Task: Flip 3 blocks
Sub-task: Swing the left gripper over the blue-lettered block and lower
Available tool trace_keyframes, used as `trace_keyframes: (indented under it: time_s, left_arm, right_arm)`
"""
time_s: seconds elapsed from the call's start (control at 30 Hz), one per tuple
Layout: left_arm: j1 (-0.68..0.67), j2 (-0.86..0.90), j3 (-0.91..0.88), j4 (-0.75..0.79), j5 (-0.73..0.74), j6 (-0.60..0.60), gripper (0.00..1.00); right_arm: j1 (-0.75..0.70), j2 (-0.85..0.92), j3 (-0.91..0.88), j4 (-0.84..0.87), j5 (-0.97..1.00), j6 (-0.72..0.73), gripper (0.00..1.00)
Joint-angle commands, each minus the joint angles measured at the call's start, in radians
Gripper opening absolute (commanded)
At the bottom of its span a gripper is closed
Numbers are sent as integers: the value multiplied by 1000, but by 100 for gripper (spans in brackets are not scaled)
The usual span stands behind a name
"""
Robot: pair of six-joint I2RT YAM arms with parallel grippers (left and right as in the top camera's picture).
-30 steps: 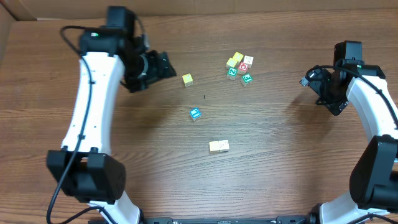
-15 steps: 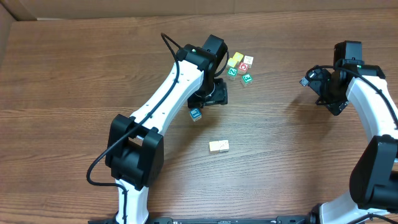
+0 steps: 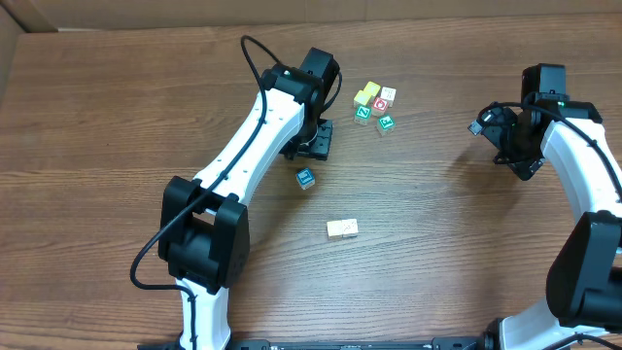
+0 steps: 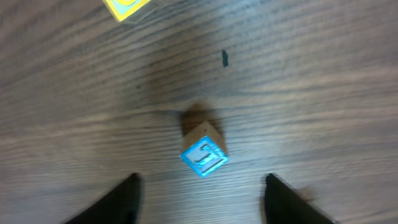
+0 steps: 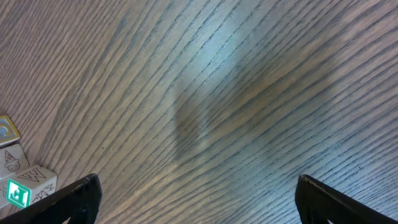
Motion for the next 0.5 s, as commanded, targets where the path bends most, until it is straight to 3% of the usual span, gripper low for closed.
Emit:
trace_keyframes:
  time_s: [0.0,0.2,0.47]
  left_arm:
    - [12,2,1,-12,-34,238,41]
    - [13,2,1,-32,-30,314,30]
    - [14,2,-39,-25,53,326,49]
  right_arm:
    - [1,-6,10,3,6,-7,100]
    - [1,-6,10,3,6,-7,100]
    - [1,-6,10,3,6,-7,100]
